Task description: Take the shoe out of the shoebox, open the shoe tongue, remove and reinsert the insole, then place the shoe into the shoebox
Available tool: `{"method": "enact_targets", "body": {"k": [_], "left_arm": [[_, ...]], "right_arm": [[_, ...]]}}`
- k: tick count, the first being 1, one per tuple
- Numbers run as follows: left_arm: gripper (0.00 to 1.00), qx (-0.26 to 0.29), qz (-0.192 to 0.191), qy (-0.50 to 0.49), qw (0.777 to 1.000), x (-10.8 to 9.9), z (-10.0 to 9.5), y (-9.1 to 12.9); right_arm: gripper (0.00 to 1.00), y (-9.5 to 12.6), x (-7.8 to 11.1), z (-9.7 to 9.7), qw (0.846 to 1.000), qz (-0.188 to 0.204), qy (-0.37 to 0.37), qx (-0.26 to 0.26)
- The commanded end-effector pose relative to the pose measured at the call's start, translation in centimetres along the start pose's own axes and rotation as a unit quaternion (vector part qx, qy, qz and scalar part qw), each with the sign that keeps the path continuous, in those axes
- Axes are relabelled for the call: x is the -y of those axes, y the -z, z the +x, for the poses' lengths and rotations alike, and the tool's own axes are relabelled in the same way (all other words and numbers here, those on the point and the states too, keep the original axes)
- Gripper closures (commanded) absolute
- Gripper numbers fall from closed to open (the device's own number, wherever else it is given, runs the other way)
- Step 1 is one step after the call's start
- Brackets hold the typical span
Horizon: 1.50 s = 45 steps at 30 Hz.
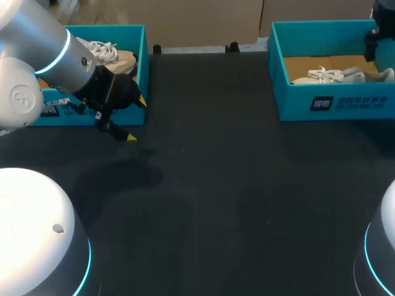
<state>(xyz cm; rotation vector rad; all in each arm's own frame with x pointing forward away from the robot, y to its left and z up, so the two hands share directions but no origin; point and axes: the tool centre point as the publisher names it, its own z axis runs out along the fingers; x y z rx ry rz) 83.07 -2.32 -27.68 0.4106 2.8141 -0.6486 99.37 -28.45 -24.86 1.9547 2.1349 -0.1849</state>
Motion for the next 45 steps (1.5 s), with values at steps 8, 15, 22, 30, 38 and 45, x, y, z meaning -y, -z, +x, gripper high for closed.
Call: {"method": "enact_targets", "body": {"k": [8,15,22,30,38,45], "left_arm": [[0.0,0.0,-0.001,0.0,1.0,0.0,0.0,0.0],[0.0,0.0,-0.001,0.0,1.0,0.0,0.0,0.0],[0.0,0.0,-0.001,0.0,1.0,0.0,0.0,0.0],[0.0,0.0,-0.001,0.0,1.0,0.0,0.0,0.0],[0.0,0.006,-0.023,0.006,1.0,-0.4,-0.8,0.2],[0.0,0.016,-0.019,0.008,1.0,-1.2,-2.4,1.1]], "right_arm": [[0.0,3.9,3.3,2.5,0.999,-0.016,0.022,-0.025],[0.0,4.8,3.7,3.0,1.0,-0.018,0.012,-0.023],[0.0,4.8,3.7,3.0,1.0,-0.018,0.012,-0.023],[0.0,4.8,3.7,3.0,1.0,-0.018,0.012,-0.023],[0.0,4.8,3.7,3.0,1.0,-0.018,0.012,-0.023],[0.0,4.8,3.7,3.0,1.0,-0.018,0.012,-0.023]]}}
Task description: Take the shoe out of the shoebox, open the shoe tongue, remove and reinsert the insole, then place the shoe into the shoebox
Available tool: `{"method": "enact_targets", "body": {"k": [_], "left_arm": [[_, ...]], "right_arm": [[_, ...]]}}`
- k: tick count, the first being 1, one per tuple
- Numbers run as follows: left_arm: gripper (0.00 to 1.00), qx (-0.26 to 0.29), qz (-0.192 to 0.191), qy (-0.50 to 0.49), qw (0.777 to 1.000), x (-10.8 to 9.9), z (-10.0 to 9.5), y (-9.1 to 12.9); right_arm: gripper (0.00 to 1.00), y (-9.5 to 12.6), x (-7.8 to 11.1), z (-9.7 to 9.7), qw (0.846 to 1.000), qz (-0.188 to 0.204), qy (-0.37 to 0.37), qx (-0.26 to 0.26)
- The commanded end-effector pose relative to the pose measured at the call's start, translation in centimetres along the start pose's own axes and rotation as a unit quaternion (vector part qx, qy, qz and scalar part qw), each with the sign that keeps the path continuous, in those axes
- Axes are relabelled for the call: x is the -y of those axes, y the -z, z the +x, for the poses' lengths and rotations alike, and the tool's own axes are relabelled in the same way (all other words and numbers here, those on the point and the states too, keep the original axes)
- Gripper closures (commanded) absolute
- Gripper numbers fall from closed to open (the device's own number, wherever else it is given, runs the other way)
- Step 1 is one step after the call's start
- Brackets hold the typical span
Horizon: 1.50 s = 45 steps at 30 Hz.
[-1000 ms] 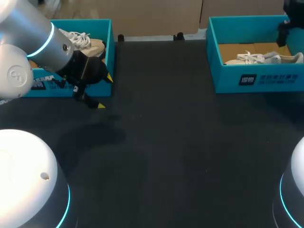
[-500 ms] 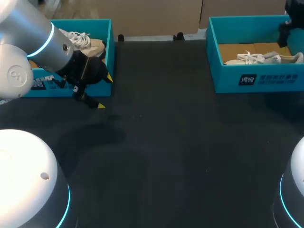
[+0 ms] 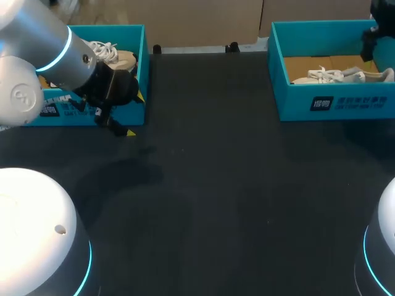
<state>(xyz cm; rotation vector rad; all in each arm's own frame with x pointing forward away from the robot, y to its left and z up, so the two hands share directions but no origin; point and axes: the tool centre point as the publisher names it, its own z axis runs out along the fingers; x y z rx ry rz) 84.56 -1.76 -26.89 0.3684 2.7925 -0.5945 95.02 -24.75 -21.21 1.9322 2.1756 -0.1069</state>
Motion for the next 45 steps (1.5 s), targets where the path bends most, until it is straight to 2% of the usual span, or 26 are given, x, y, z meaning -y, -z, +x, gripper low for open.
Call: {"method": "enact_targets", "body": {"k": [1,6,9,11,15,20,23,25,28,45], "left_arm": [[0.0,0.0,0.003,-0.002,1.0,-1.0,-1.3,0.6],[0.0,-0.002,0.025,-0.059,0.998,-3.0,-3.2,2.2],[0.0,-0.001,0.016,-0.095,0.995,-4.1,-4.3,2.7],[0.0,-0.013,0.011,-0.163,0.986,-5.7,-5.7,3.1],[0.0,-0.038,0.023,-0.297,0.954,-7.2,-6.8,3.8],[0.0,-0.056,0.025,-0.358,0.932,-8.3,-8.5,4.4],[0.0,-0.068,0.042,-0.395,0.915,-8.9,-9.1,5.0],[0.0,-0.075,0.035,-0.416,0.905,-9.3,-9.4,5.3],[0.0,-0.084,0.035,-0.424,0.901,-9.6,-10.1,6.0],[0.0,-0.084,0.035,-0.424,0.901,-9.6,-10.1,6.0]], "right_arm": [[0.0,0.0,0.0,0.0,1.0,0.0,0.0,0.0],[0.0,0.0,0.0,0.0,1.0,0.0,0.0,0.0],[0.0,0.0,0.0,0.0,1.0,0.0,0.0,0.0],[0.0,0.0,0.0,0.0,1.0,0.0,0.0,0.0],[0.0,0.0,0.0,0.0,1.0,0.0,0.0,0.0],[0.0,0.0,0.0,0.0,1.0,0.0,0.0,0.0],[0.0,0.0,0.0,0.0,1.0,0.0,0.0,0.0],[0.0,0.0,0.0,0.0,1.0,0.0,0.0,0.0],[0.0,0.0,0.0,0.0,1.0,0.0,0.0,0.0],[0.0,0.0,0.0,0.0,1.0,0.0,0.0,0.0]]}}
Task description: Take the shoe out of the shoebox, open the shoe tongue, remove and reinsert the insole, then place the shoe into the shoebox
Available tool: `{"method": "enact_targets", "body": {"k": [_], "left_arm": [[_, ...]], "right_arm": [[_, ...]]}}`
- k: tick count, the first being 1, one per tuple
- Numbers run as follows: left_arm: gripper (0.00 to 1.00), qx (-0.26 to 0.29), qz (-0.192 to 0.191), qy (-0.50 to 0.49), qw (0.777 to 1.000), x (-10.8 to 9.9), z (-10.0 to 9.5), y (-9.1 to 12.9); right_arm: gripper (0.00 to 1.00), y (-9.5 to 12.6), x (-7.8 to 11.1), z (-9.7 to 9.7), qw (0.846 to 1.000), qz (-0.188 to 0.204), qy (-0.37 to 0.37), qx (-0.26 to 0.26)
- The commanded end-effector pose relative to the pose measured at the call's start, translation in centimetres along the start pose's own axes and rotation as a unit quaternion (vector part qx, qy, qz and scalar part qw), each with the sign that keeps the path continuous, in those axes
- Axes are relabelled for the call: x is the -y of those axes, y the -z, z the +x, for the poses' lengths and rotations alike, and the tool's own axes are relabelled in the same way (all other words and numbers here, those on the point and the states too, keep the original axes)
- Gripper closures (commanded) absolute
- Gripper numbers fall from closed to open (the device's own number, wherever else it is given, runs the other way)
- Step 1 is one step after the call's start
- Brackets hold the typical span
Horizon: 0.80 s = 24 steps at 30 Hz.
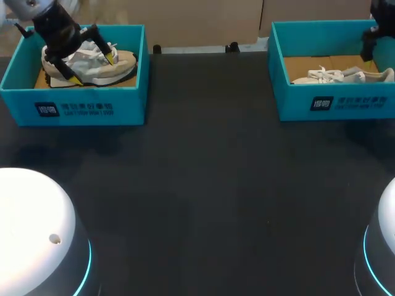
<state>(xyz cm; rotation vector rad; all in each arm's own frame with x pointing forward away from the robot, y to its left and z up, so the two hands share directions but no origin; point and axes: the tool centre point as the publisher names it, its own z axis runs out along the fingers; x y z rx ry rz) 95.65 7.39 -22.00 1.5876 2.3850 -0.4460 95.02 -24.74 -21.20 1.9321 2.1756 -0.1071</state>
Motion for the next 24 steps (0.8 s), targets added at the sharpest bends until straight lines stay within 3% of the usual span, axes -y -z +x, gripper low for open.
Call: {"method": "enact_targets", "body": {"k": [1,4,5,11,24], "left_arm": [[0.0,-0.001,-0.001,0.0,1.0,0.0,0.0,0.0],[0.0,-0.002,-0.01,-0.041,0.999,-0.2,0.1,0.0],[0.0,0.003,0.005,-0.063,0.998,-0.7,0.2,0.2],[0.0,-0.015,0.003,-0.131,0.991,-4.4,1.2,0.7],[0.0,-0.1,-0.062,-0.218,0.969,-10.8,3.2,1.5]], "right_arm": [[0.0,0.0,0.0,0.0,1.0,0.0,0.0,0.0],[0.0,0.0,0.0,0.0,1.0,0.0,0.0,0.0],[0.0,0.0,0.0,0.0,1.0,0.0,0.0,0.0],[0.0,0.0,0.0,0.0,1.0,0.0,0.0,0.0],[0.0,0.0,0.0,0.0,1.0,0.0,0.0,0.0]]}}
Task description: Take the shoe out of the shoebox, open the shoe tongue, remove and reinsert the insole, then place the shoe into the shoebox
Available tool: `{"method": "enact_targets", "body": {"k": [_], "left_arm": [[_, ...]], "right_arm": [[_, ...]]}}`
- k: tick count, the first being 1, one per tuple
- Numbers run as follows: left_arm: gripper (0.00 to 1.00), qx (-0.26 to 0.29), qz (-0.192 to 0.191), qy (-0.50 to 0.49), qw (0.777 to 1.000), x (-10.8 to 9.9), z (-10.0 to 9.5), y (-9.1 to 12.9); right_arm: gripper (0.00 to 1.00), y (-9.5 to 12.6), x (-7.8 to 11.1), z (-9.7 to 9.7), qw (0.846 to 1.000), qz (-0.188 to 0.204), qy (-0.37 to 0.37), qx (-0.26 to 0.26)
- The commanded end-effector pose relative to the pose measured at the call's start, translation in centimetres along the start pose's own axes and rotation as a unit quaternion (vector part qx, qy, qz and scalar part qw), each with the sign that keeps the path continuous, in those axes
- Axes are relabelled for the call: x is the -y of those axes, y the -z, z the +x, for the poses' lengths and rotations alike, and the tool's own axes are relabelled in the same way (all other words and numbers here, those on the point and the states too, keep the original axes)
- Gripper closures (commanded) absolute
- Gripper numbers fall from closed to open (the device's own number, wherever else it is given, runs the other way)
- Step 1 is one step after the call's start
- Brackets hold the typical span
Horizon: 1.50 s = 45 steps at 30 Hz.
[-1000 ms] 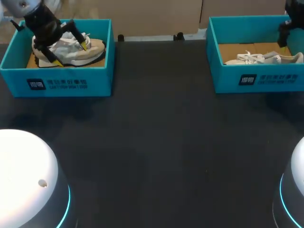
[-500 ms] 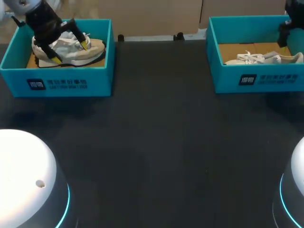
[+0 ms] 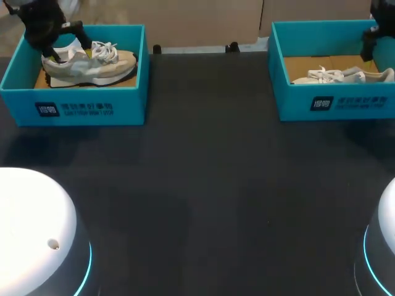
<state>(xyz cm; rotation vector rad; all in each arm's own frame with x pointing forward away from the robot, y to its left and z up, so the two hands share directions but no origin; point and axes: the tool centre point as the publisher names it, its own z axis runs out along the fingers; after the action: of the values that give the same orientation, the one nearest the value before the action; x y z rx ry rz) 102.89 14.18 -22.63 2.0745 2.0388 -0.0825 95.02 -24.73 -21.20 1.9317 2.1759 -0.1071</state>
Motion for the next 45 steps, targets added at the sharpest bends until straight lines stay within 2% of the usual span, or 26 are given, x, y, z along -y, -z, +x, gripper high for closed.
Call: {"method": "enact_targets", "body": {"k": [1,12,18,45], "left_arm": [[0.0,-0.017,0.001,-0.004,1.0,-1.7,0.8,-0.5],[0.0,-0.062,-0.042,-0.013,0.997,-5.5,5.5,-1.0],[0.0,-0.066,-0.034,0.001,0.997,-7.2,8.2,-1.4],[0.0,-0.066,-0.034,0.001,0.997,-7.2,8.2,-1.4]], "right_arm": [[0.0,0.0,0.0,0.0,1.0,0.0,0.0,0.0],[0.0,0.0,0.0,0.0,1.0,0.0,0.0,0.0],[0.0,0.0,0.0,0.0,1.0,0.0,0.0,0.0],[0.0,0.0,0.0,0.0,1.0,0.0,0.0,0.0]]}}
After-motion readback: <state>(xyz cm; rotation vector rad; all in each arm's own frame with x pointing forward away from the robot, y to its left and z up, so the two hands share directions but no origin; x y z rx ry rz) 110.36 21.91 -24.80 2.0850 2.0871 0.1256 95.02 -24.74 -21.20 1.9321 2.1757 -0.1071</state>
